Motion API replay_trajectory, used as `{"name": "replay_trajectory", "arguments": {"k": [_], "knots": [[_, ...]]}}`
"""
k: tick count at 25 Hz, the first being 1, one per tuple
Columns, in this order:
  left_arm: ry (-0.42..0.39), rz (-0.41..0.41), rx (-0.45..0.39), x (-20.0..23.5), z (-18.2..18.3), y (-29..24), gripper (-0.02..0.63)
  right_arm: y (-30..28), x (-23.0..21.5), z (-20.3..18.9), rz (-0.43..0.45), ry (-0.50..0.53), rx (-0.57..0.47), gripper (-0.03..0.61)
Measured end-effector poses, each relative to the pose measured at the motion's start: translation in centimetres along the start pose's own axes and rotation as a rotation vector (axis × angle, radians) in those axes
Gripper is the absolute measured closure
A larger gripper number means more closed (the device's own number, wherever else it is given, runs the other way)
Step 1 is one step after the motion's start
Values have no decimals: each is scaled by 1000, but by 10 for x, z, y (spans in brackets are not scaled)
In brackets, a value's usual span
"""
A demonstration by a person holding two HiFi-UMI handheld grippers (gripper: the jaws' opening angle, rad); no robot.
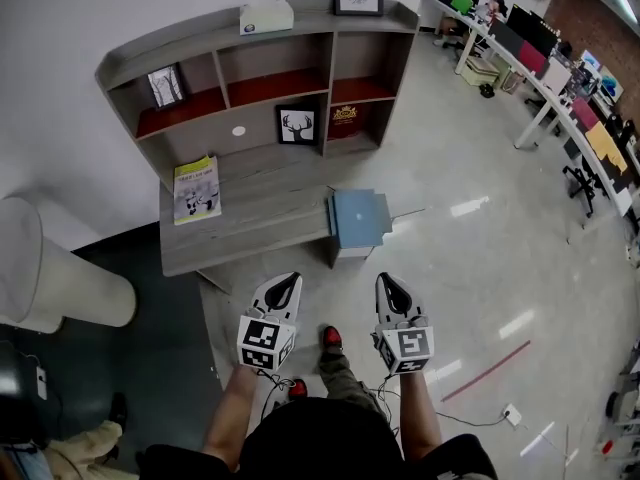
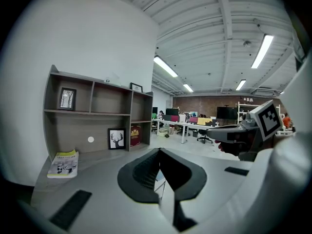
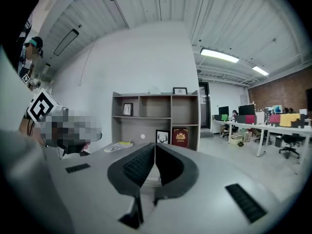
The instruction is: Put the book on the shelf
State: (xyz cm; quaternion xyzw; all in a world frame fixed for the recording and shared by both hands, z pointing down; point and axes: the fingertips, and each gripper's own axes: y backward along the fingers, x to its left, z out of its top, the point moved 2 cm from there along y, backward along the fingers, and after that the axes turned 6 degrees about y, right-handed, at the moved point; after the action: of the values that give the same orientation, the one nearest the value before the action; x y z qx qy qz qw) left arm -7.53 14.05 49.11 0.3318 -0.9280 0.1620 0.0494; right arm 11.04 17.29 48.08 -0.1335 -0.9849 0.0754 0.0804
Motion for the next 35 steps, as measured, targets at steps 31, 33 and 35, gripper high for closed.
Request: {"name": "replay_trajectory", "arguments": {"k": [31,33,35], "knots": [[130,105,225,60,-127,-196,606,-178,-68,-200,172,-66,245,548],[137,110,242,62,-136,-200,606,-182,-67,-208,188,-58,249,548],[144,113,257,64,-144,-201,606,-186,-64,-215,205,-46,257,548]]}}
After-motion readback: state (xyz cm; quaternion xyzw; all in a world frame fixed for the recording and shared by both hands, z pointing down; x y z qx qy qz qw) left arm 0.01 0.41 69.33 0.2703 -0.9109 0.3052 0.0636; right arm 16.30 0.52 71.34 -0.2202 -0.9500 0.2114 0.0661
